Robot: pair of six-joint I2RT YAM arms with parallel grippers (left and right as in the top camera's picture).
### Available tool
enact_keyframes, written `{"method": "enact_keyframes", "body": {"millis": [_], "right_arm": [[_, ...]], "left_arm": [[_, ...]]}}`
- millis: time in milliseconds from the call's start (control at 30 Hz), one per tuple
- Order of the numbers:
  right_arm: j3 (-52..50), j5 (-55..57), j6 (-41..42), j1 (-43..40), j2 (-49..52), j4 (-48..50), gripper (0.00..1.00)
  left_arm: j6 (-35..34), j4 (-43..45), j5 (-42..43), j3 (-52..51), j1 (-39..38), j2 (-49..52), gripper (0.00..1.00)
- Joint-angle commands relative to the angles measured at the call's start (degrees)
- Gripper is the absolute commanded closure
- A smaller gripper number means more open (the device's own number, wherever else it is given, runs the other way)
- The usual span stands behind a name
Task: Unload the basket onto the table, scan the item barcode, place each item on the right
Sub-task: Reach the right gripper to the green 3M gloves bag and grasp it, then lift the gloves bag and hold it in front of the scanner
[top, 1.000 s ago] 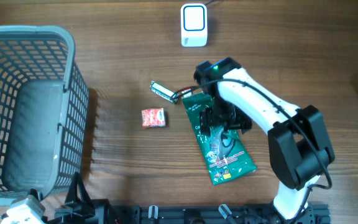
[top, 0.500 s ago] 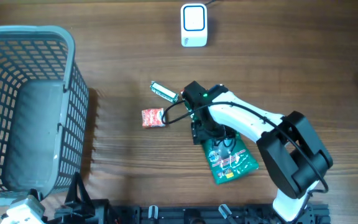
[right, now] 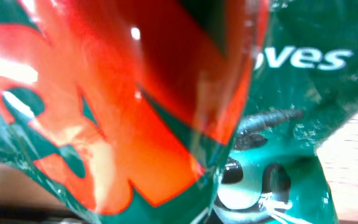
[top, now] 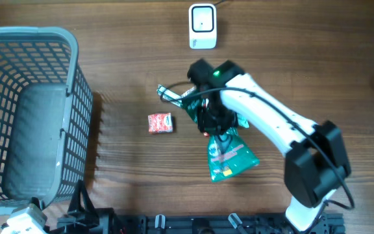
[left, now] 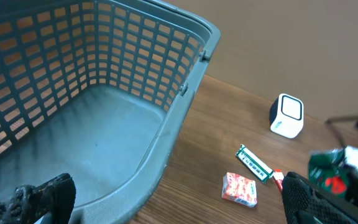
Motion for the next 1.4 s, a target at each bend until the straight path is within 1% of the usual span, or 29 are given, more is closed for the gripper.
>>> {"method": "enact_keyframes", "body": {"millis": [0, 67, 167, 200, 233, 367, 433, 467, 567, 700, 800, 933, 967, 1067, 1100, 1200, 1267, 1300, 1367], "right_arm": [[2.3, -24.0, -13.9, -4.8, -5.9, 1.9, 0.96], [2.2, -34.2, -21.8, -8.3, -6.4, 3.3, 0.96], [-0.6, -51.5, -37.7, -13.0, -6.3, 7.1, 0.96], [-3.0, -61.2, -48.5, -14.8, -6.2, 8.4, 0.96], [-4.4, -66.7, -54.2, -15.6, -6.2, 9.3, 0.96], [-8.6, -79.5, -72.0, -16.4, -6.2, 14.8, 0.96], [-9.5, -81.8, -76.5, -16.3, -6.1, 18.8, 0.96], [-9.6, -81.8, -76.6, -16.2, -6.1, 22.5, 0.96], [-9.6, -81.8, -72.9, -16.2, -6.1, 30.3, 0.96], [-9.6, -81.8, -72.2, -16.2, -6.1, 34.4, 0.96], [-9.6, -81.8, -73.8, -16.2, -6.1, 35.9, 0.96], [-9.6, -81.8, -72.7, -16.2, -6.1, 36.9, 0.96], [-9.6, -81.8, -71.2, -16.2, -6.1, 37.0, 0.96], [-9.6, -81.8, -62.0, -16.2, -6.1, 36.8, 0.96], [-9.6, -81.8, -60.6, -16.2, -6.1, 36.3, 0.96], [-9.6, -81.1, -63.5, -16.2, -6.1, 34.7, 0.96], [-9.7, -76.8, -68.5, -16.2, -6.1, 34.8, 0.96], [-9.7, -68.6, -72.1, -16.0, -6.1, 35.6, 0.96], [-9.7, -60.1, -69.9, -15.7, -6.1, 35.4, 0.96]], "left_arm": [[-0.1, 0.0, 0.5, 0.0, -0.3, -0.5, 0.00], [-0.1, 0.0, 0.5, 0.0, -0.3, -0.5, 0.00], [-0.1, 0.0, 0.5, 0.0, -0.3, -0.5, 0.00], [-0.1, 0.0, 0.5, 0.0, -0.3, -0.5, 0.00], [-0.1, 0.0, 0.5, 0.0, -0.3, -0.5, 0.00], [-0.1, 0.0, 0.5, 0.0, -0.3, -0.5, 0.00], [-0.1, 0.0, 0.5, 0.0, -0.3, -0.5, 0.00], [-0.1, 0.0, 0.5, 0.0, -0.3, -0.5, 0.00], [-0.1, 0.0, 0.5, 0.0, -0.3, -0.5, 0.00], [-0.1, 0.0, 0.5, 0.0, -0.3, -0.5, 0.00], [-0.1, 0.0, 0.5, 0.0, -0.3, -0.5, 0.00], [-0.1, 0.0, 0.5, 0.0, -0.3, -0.5, 0.00], [-0.1, 0.0, 0.5, 0.0, -0.3, -0.5, 0.00], [-0.1, 0.0, 0.5, 0.0, -0.3, -0.5, 0.00], [-0.1, 0.0, 0.5, 0.0, -0.3, -0.5, 0.00], [-0.1, 0.0, 0.5, 0.0, -0.3, -0.5, 0.00], [-0.1, 0.0, 0.5, 0.0, -0.3, -0.5, 0.00], [-0.1, 0.0, 0.5, 0.0, -0.3, -0.5, 0.00], [-0.1, 0.0, 0.5, 0.0, -0.3, -0.5, 0.00]]}}
